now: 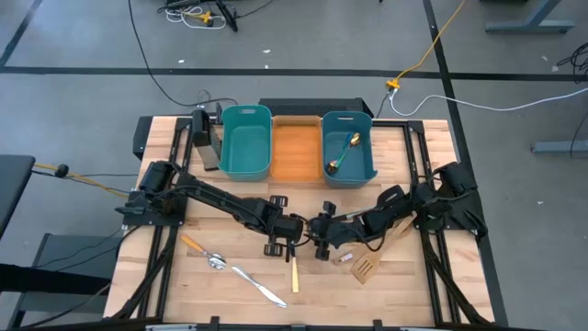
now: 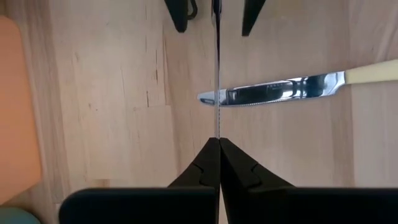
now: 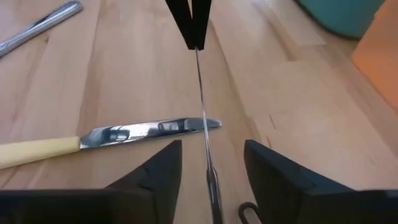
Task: Pick & Place Kitchen Items
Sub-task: Put the top silver knife into the orange bin
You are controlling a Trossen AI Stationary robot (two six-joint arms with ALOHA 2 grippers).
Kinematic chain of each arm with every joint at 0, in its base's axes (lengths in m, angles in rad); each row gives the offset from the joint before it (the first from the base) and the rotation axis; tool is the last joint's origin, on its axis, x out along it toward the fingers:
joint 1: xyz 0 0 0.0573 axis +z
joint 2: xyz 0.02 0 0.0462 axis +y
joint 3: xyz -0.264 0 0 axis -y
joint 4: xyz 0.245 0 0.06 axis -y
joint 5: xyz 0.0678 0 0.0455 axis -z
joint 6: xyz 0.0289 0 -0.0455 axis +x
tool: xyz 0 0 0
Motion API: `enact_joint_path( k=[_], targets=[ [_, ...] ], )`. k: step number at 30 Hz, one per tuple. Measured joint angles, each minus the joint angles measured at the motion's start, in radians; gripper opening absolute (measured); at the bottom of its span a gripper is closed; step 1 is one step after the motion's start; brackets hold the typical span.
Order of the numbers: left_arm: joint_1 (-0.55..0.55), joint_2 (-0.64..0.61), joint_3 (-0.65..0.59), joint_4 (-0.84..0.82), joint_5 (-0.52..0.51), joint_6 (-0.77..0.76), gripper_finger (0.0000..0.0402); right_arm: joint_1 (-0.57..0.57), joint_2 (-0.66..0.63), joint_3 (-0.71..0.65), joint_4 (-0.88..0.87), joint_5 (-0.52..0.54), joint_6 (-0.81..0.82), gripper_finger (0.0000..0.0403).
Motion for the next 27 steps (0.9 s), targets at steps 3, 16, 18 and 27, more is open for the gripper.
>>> enact_joint_path(
  k=[3, 16, 18, 27],
  targets=[
    [0.000, 0.000, 0.000, 0.001, -0.001, 0.001, 0.0000, 0.001, 0.001, 0.003, -0.008, -0.011, 0.002, 0.0196],
    [-0.001, 0.000, 0.024, -0.003, -0.012, 0.021, 0.0000, 0.001, 0.001, 0.004, -0.066, -0.014, 0.028, 0.0046],
    [-0.001, 0.000, 0.038, -0.016, -0.017, 0.028, 0.0000, 0.003, 0.001, 0.005, -0.065, -0.006, 0.024, 0.0026],
    [-0.001, 0.000, 0.071, -0.060, -0.038, 0.028, 0.0003, 0.009, 0.001, 0.005, -0.041, 0.014, 0.018, 0.0026]
  ],
)
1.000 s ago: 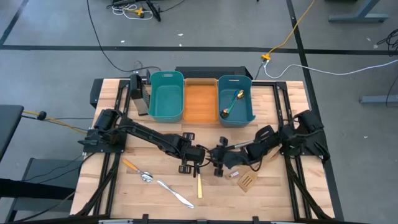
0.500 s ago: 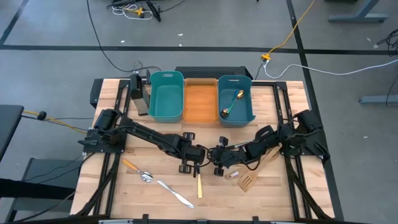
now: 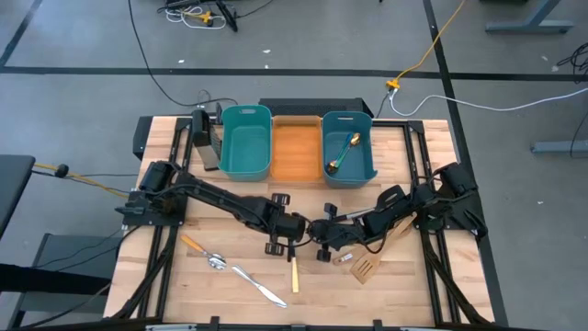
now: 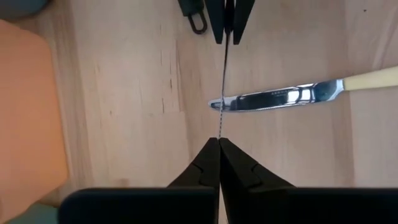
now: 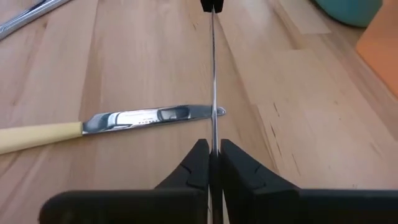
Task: Pick & Place Kitchen Items
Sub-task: Put the top silver knife into the orange bin
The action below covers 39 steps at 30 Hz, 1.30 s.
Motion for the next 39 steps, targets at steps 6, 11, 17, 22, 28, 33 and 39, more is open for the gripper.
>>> enact_joint_path(
  k=[6, 11, 17, 22, 28, 33, 39],
  targets=[
    [0.000, -0.010, 0.003, -0.041, -0.051, 0.004, 0.0020, -0.003, 0.001, 0.000, 0.019, 0.009, 0.008, 0.0026],
    [0.001, -0.090, 0.003, -0.096, -0.169, -0.003, 0.0023, -0.003, -0.041, 0.000, 0.018, 0.019, 0.004, 0.0026],
    [0.001, -0.232, 0.003, -0.092, -0.250, -0.033, 0.0024, -0.009, -0.141, -0.002, -0.003, 0.027, -0.019, 0.0026],
    [0.001, -0.347, 0.003, -0.137, -0.332, -0.087, 0.0025, -0.034, -0.240, -0.002, -0.037, 0.076, -0.019, 0.0026],
    [-0.006, -0.458, 0.003, -0.214, -0.357, -0.134, 0.0025, -0.107, -0.329, -0.002, -0.044, 0.104, -0.024, 0.0026],
    [-0.017, -0.533, 0.003, -0.276, -0.391, -0.184, 0.0025, -0.193, -0.371, -0.002, -0.037, 0.083, 0.001, 0.0026],
    [-0.056, -0.610, 0.003, -0.316, -0.448, -0.195, 0.0025, -0.290, -0.379, 0.006, 0.015, 0.043, 0.025, 0.0026]
  ],
)
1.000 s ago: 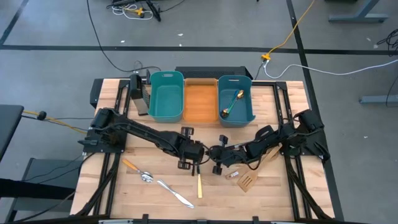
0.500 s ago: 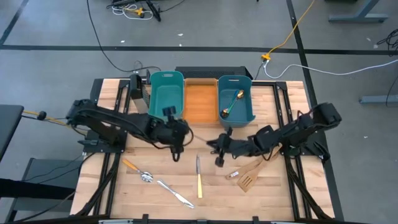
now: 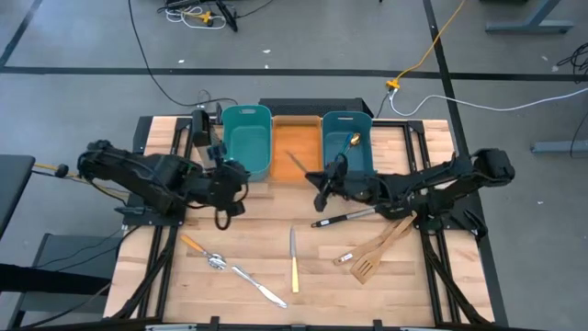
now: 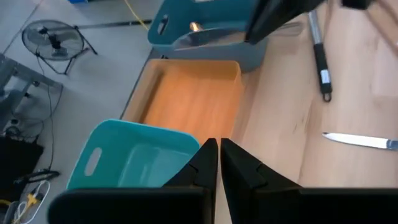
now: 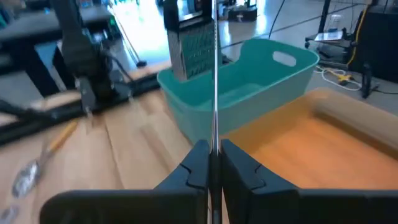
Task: Pick & Place Kitchen Items
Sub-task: Put the top silver knife into the orange bin
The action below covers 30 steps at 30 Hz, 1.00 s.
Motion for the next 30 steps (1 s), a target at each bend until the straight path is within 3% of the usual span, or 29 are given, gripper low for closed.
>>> enact_joint_path(
  k=[12, 18, 30],
  targets=[
    [-0.083, -0.134, 0.000, -0.159, -0.106, -0.097, 0.0025, -0.165, 0.019, 0.197, -0.147, -0.056, 0.010, 0.0026],
    [-0.138, -0.184, -0.001, -0.267, -0.151, -0.198, 0.0025, -0.245, 0.074, 0.226, -0.143, -0.075, 0.059, 0.0026],
    [-0.176, -0.240, -0.001, -0.288, -0.191, -0.192, 0.0025, -0.357, 0.243, 0.226, 0.001, -0.167, 0.182, 0.0026]
  ],
)
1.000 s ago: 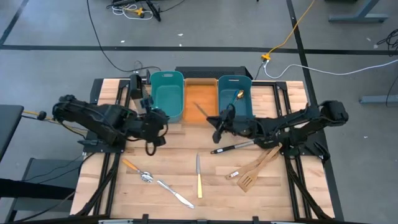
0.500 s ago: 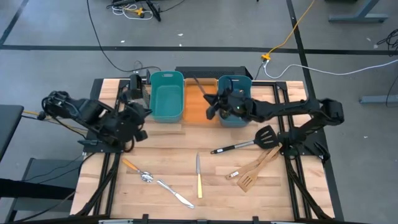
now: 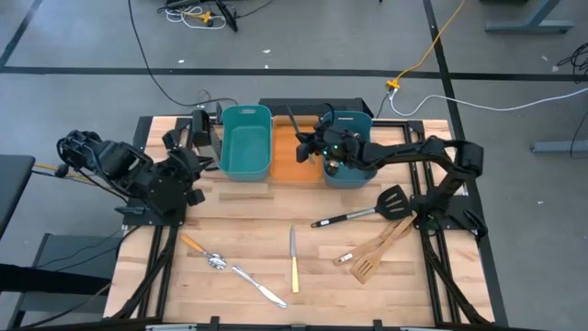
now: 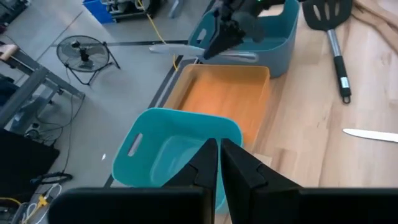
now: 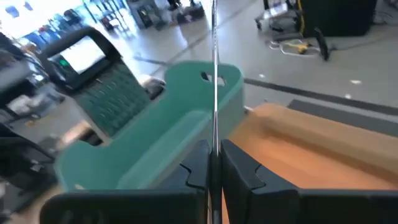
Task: Pick & Place Kitchen Items
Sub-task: Put the top silver knife into the orange bin
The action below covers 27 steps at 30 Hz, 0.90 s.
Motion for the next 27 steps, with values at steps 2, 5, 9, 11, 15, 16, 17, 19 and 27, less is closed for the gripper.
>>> enact_joint_path(
  k=[2, 5, 9, 11, 15, 16, 17, 19, 27],
  targets=[
    [0.000, -0.001, 0.000, -0.001, -0.002, 0.010, 0.0025, -0.010, 0.021, 0.000, 0.009, -0.001, 0.016, 0.0026],
    [0.000, -0.001, 0.000, 0.000, -0.004, 0.018, 0.0025, -0.022, 0.044, 0.005, 0.016, -0.001, 0.025, 0.0026],
    [0.000, -0.001, 0.000, 0.001, -0.004, 0.018, 0.0025, -0.032, 0.083, 0.029, 0.017, 0.001, 0.039, 0.0026],
    [0.000, -0.001, 0.000, 0.002, -0.004, 0.018, 0.0025, -0.033, 0.103, 0.039, 0.007, 0.001, 0.040, 0.0026],
    [0.000, -0.001, 0.000, 0.002, -0.004, 0.018, 0.0025, -0.036, 0.149, 0.067, 0.005, 0.008, 0.040, 0.0026],
    [0.000, -0.001, 0.000, 0.003, -0.004, 0.018, 0.0025, -0.037, 0.161, 0.073, 0.005, 0.006, 0.040, 0.0026],
    [0.000, -0.001, 0.000, 0.002, -0.003, 0.018, 0.0025, -0.040, 0.168, 0.075, -0.003, 0.005, 0.040, 0.0026],
    [0.000, -0.001, 0.000, 0.003, -0.001, 0.018, 0.0025, -0.045, 0.176, 0.082, -0.027, -0.011, 0.040, 0.0026],
    [0.000, -0.001, 0.000, 0.002, 0.000, 0.018, 0.0025, -0.047, 0.178, 0.084, -0.050, 0.007, 0.021, 0.0028]
  ],
)
